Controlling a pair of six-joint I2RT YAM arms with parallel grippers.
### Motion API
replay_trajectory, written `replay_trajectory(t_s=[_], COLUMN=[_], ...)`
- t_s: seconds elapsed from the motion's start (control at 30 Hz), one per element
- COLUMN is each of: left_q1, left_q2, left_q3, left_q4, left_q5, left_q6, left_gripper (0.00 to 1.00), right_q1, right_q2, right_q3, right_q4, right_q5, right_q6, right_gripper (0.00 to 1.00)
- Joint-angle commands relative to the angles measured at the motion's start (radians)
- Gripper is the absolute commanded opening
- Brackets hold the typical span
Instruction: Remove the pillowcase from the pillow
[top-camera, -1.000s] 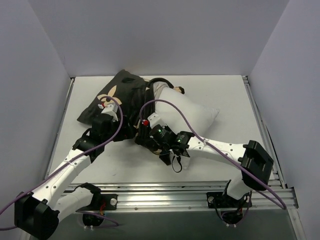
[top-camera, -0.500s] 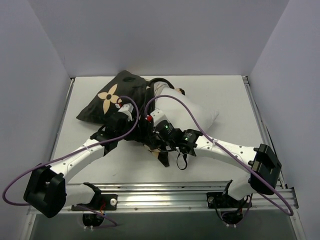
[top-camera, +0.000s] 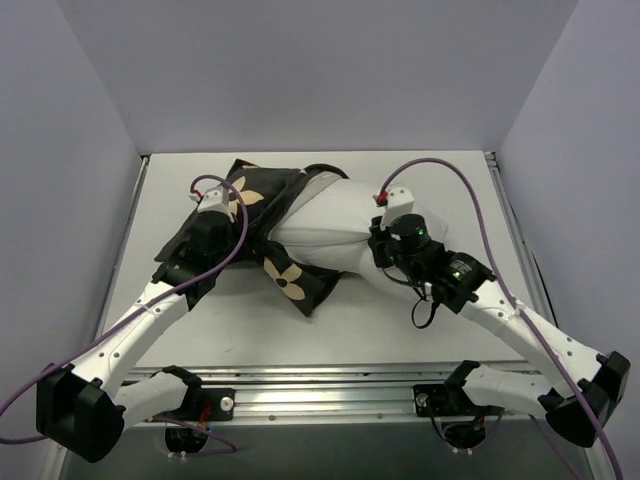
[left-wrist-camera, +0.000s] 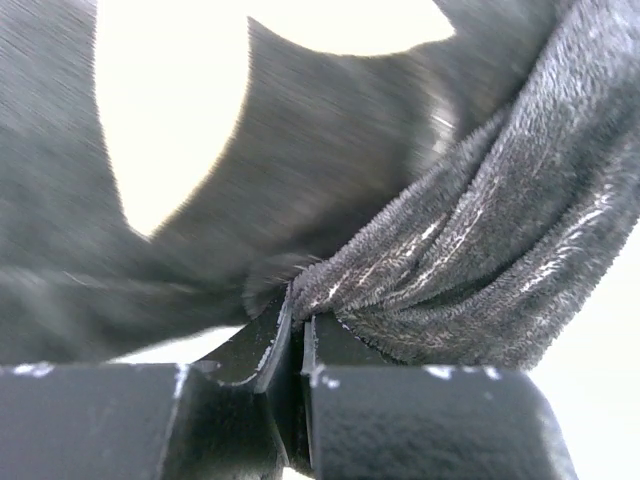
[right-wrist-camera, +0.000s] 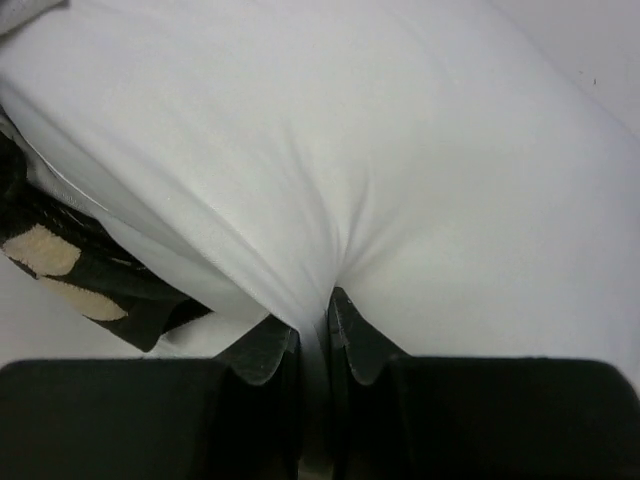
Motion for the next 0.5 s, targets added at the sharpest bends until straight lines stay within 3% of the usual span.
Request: replay_trajectory(t_s=[0.0,0.13,0.27,0.4,0.47], left_q1=[0.067,0.115,0.176,0.175,0.172], left_q2=[0.008,0.042,0.048,0.071,0.064], left_q3=[0.013,-0.026,-0.109,-0.119,-0.119], left_q4=[-0.087,-0.055,0.077,0.11,0.103], left_q5=[-0.242,-0.319,-0.215,-0.086,-0.02], left_q6=[-0.014,-0.109,-0.167,-0.166,-0.144], left_gripper=[0.02,0.02,0.02,0.04,0.09], right_q1=[-0.103,-0.175,-0.191,-0.191,-0.191], right_q2=[-0.155,-0.248,-0.3,-0.312,-0.303], right_q3=[0.022,0.073,0.118,0.089,0.041], right_q4=[-0.079,-0.149,-0.2,-0.2,-0.186], right_q5=[0.051,0.023,-0.017,-0.213,-0.414], right_q6=[0.052,0.05,0.04,0.014,-0.005], right_gripper=[0.0,0.0,0.0,0.0,0.0])
